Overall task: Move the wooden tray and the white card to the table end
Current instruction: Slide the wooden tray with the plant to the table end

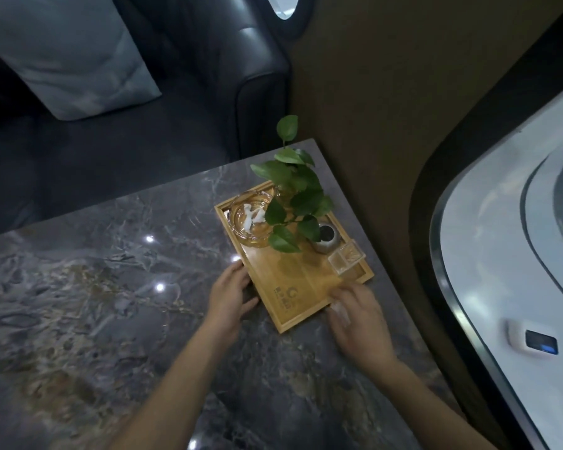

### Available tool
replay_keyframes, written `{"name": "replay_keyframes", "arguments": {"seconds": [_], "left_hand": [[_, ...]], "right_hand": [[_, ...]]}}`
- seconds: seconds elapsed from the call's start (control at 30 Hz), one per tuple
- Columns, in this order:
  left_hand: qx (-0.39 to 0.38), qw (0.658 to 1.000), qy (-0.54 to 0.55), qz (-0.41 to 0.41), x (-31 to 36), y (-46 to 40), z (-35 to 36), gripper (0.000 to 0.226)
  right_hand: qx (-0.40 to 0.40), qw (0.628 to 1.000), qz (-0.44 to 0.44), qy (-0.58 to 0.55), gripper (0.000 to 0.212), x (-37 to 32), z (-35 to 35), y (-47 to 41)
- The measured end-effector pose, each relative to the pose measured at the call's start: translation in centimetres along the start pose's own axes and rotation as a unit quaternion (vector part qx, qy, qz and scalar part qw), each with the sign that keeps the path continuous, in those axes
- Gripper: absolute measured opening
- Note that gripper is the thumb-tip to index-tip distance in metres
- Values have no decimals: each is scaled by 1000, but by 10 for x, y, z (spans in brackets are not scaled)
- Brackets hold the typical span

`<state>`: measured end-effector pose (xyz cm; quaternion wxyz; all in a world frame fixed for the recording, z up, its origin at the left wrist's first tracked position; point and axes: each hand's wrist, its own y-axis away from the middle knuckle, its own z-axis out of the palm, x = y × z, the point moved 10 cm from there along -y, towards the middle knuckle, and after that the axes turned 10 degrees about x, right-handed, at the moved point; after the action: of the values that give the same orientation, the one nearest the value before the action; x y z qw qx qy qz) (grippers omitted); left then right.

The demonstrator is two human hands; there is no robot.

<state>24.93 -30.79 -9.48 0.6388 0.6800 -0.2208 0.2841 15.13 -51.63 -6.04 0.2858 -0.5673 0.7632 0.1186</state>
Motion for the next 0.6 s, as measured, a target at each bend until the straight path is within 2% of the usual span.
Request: {"name": "replay_keyframes", "arguments": {"seconds": [0.07,0.13,0.43,0.6], "left_hand": [[-10,1000,-16,-15,-7,7,1,22],[-21,999,-20,-27,-9,8,2,28],[-42,998,-38,-33,-6,3,8,32],[-49,996,-55,-40,-3,5,19,20]], "right_hand": [[-19,998,-61,18,24,-17,14,0],[-23,996,-84,36,22,-21,22,0],[-27,998,-43,43,21,-6,29,-3],[-23,998,-25,49,20,0,24,-4]]}}
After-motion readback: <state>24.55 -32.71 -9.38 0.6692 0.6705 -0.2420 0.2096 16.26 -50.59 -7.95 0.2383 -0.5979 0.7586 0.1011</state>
